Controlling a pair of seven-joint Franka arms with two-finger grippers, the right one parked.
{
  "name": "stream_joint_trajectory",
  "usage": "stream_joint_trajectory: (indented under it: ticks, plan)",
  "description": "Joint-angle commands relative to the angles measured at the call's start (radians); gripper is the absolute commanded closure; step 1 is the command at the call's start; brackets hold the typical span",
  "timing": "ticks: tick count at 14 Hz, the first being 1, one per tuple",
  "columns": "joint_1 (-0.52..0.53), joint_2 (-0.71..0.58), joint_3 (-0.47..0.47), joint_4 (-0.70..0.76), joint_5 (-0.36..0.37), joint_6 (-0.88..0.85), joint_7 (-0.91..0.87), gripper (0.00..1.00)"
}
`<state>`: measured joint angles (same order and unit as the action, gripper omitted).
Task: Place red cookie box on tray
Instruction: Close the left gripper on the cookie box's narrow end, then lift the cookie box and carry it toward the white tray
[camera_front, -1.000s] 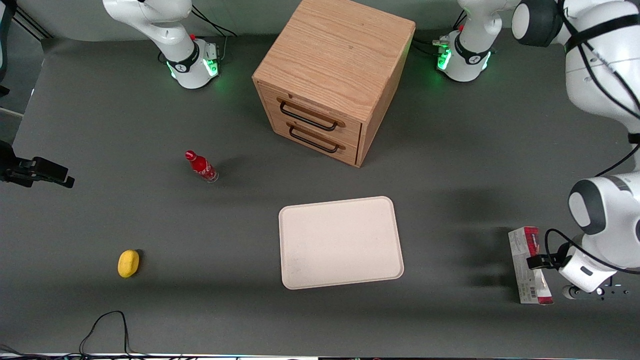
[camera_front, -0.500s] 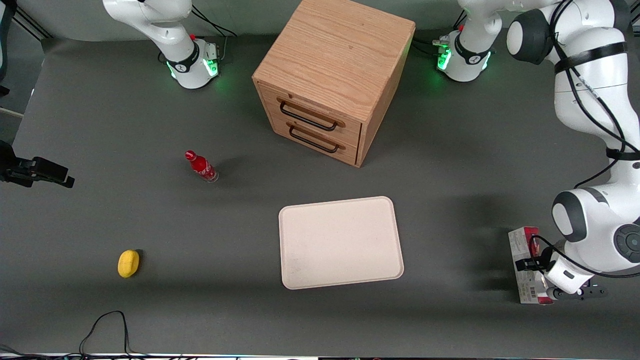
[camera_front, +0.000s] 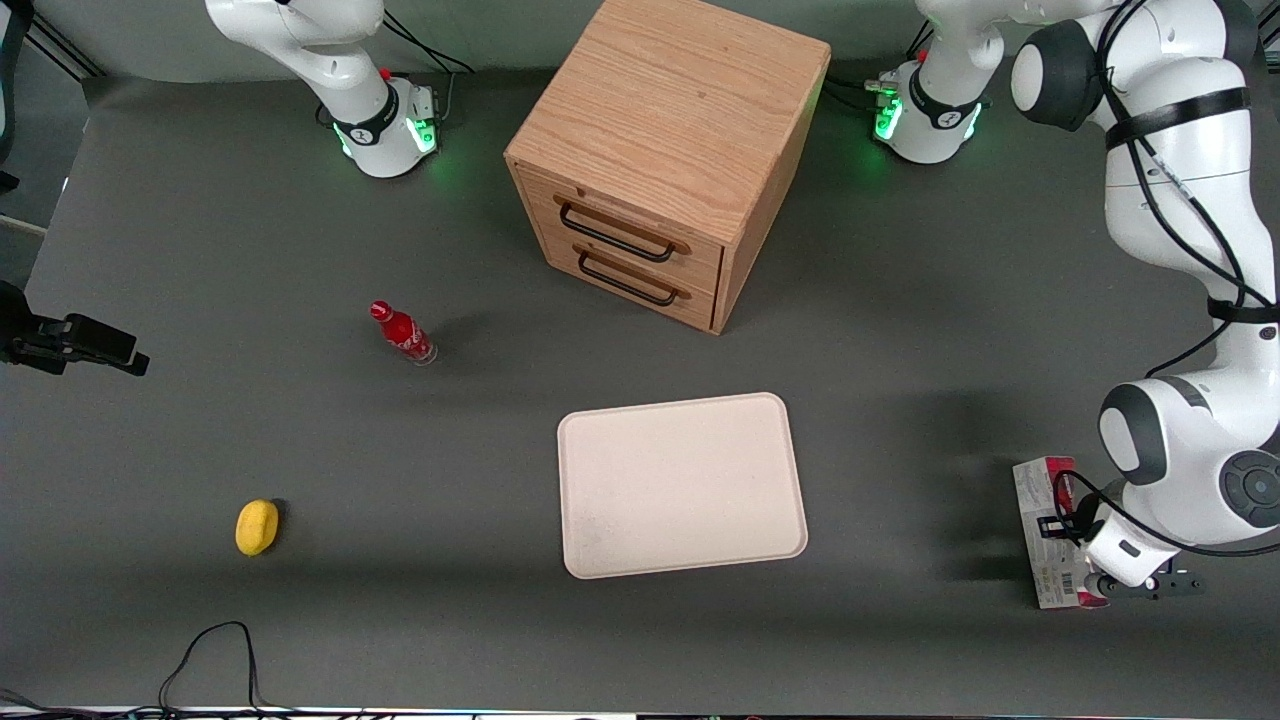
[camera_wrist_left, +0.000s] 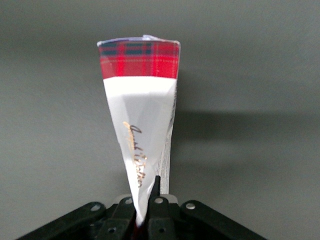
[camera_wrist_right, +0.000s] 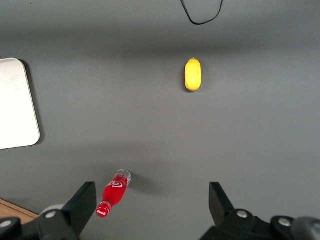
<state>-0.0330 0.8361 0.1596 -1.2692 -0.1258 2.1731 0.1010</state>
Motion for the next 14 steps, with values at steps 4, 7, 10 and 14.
stream_joint_trajectory:
  ticks: [4,7,10,14]
  plan:
    - [-0.019,-0.308,0.038,-0.006,0.015,-0.353,0.016,1.00]
    - [-0.039,-0.420,0.028,0.018,-0.015,-0.510,-0.018,1.00]
    - [-0.051,-0.503,-0.035,0.013,-0.083,-0.581,-0.133,1.00]
    - [-0.100,-0.500,-0.236,0.011,-0.003,-0.531,-0.479,1.00]
